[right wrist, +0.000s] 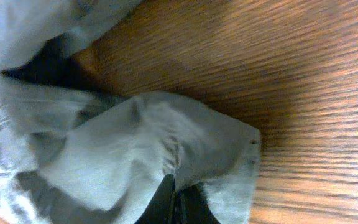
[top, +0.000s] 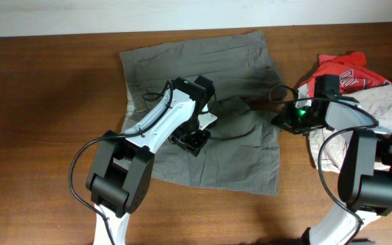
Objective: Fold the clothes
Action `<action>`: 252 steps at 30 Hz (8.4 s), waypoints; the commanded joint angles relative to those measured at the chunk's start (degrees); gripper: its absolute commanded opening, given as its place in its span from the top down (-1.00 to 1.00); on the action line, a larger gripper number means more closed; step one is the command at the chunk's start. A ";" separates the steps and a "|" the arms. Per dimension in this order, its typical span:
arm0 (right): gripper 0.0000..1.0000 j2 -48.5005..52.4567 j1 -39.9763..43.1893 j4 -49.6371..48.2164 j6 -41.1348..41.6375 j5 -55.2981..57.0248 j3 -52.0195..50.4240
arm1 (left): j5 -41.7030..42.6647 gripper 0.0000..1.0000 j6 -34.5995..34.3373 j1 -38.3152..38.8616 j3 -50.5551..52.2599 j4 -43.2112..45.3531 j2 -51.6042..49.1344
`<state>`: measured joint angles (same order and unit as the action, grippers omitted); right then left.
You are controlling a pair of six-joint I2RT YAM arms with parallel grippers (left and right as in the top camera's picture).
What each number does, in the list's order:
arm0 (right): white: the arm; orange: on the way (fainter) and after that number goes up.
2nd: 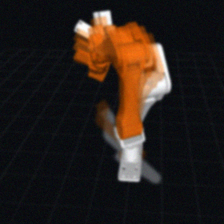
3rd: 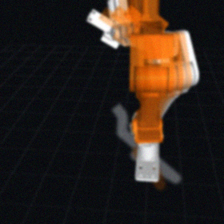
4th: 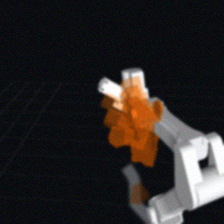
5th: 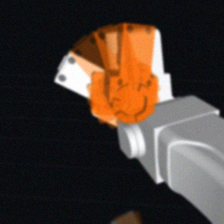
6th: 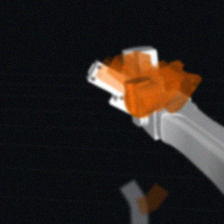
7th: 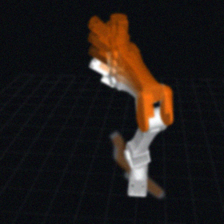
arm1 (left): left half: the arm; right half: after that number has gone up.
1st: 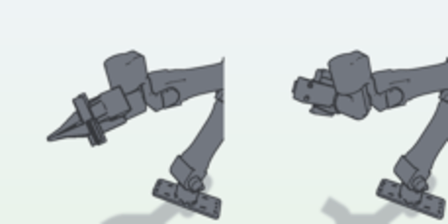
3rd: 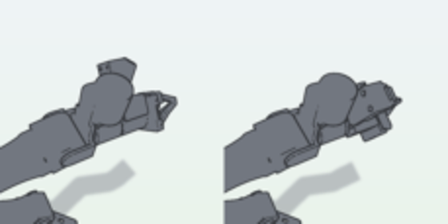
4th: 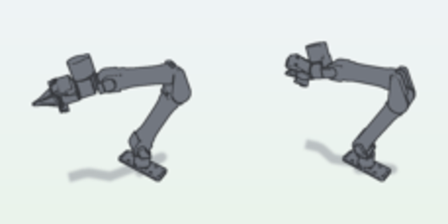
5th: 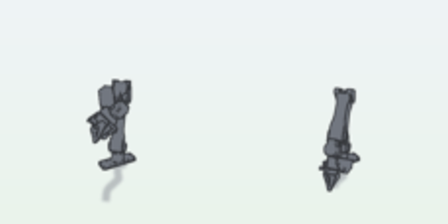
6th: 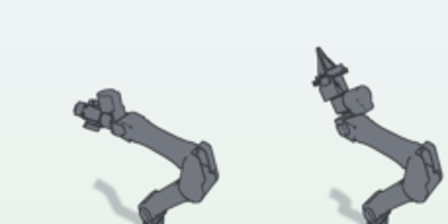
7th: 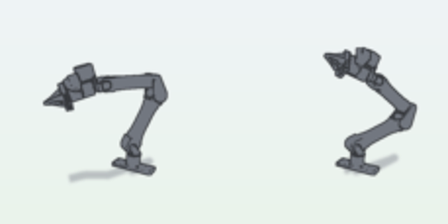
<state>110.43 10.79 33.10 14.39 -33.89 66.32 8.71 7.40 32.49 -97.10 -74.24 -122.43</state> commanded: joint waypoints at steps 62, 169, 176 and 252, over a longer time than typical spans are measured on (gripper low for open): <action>-0.74 -30.88 -0.72 36.13 0.83 15.08 -8.81 | -10.99 -0.06 -24.15 -22.53 30.53 5.79 33.18; -0.96 -15.32 -51.67 2.16 -27.23 65.70 -27.54 | -3.54 -0.98 -6.51 -25.99 39.69 23.89 50.73; -0.62 -10.95 -51.52 0.79 -27.17 65.64 -27.52 | -3.54 -0.98 -6.49 -25.99 39.69 23.85 50.73; 0.79 -10.97 -51.58 3.50 -20.92 68.46 -20.33 | -25.40 -0.51 50.80 -0.61 44.48 28.04 43.56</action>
<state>98.67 -41.04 36.84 -7.42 35.44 44.69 -14.28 61.47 31.09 -52.34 -43.27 -81.93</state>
